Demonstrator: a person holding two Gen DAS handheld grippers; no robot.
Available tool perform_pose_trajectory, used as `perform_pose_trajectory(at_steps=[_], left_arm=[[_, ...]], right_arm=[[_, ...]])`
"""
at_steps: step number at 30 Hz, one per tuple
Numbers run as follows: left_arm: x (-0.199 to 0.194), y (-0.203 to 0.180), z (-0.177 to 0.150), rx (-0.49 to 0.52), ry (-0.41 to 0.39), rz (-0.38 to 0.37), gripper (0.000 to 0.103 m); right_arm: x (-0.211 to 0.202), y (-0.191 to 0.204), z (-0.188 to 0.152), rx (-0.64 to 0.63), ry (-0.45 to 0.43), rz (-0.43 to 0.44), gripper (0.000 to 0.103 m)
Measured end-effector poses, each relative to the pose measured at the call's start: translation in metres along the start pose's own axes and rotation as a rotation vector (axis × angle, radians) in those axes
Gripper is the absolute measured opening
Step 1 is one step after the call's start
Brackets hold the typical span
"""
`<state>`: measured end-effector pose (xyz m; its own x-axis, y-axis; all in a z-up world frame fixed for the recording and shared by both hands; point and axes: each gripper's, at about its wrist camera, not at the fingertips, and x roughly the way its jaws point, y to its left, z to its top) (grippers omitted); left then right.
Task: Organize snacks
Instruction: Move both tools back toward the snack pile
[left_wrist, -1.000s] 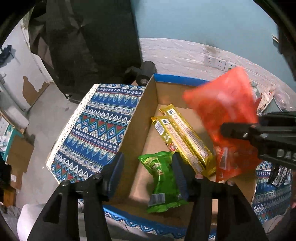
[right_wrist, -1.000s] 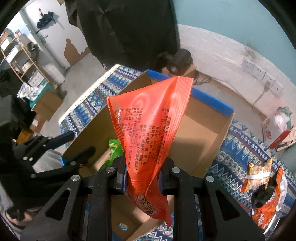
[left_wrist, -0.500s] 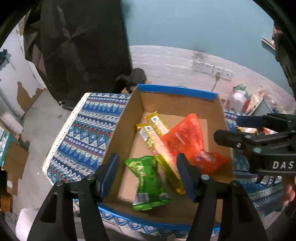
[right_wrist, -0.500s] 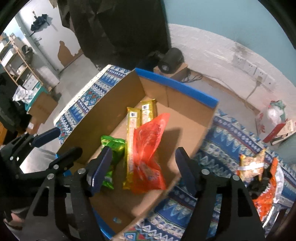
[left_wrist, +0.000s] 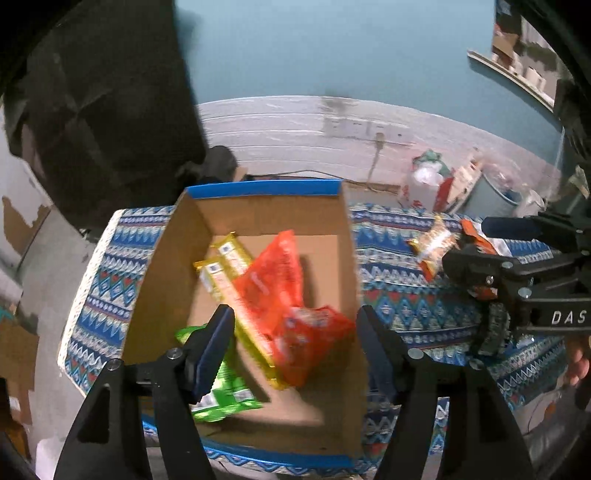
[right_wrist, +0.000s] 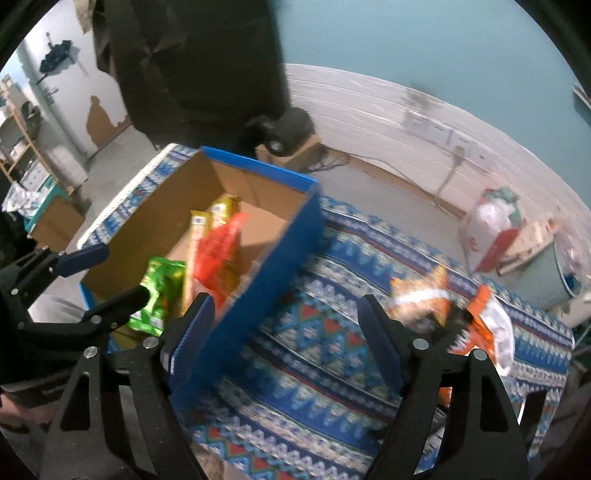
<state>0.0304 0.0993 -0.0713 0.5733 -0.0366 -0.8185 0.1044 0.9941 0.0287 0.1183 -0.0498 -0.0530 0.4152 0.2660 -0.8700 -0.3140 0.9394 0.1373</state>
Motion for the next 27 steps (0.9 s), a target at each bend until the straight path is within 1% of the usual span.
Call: perform_pose_trajectory(at_steps=[3, 5, 10, 13, 18, 23, 27], left_arm=[[0.002, -0.018, 0.003, 0.029, 0.009, -0.018, 0.072], [0.003, -0.029, 0.003, 0.045, 0.012, -0.021, 0.076], [0.009, -0.058, 0.004, 0.091, 0.036, -0.047, 0.077], [0.012, -0.078, 0.004, 0.126, 0.047, -0.053, 0.08], [0.017, -0.112, 0.002, 0.193, 0.063, -0.076, 0.08], [0.023, -0.141, 0.001, 0.23, 0.094, -0.11, 0.08], [0.028, -0.162, 0.0, 0.267, 0.109, -0.122, 0.081]], right_arm=[[-0.009, -0.02, -0.01, 0.023, 0.0, -0.02, 0.08], [-0.015, -0.033, -0.017, 0.038, -0.001, -0.041, 0.08], [-0.026, -0.063, -0.034, 0.074, 0.008, -0.081, 0.08], [-0.03, -0.079, -0.044, 0.093, 0.019, -0.107, 0.08], [-0.031, -0.106, -0.063, 0.125, 0.038, -0.15, 0.08], [-0.032, -0.134, -0.084, 0.167, 0.056, -0.186, 0.08], [-0.032, -0.156, -0.1, 0.203, 0.077, -0.205, 0.08]])
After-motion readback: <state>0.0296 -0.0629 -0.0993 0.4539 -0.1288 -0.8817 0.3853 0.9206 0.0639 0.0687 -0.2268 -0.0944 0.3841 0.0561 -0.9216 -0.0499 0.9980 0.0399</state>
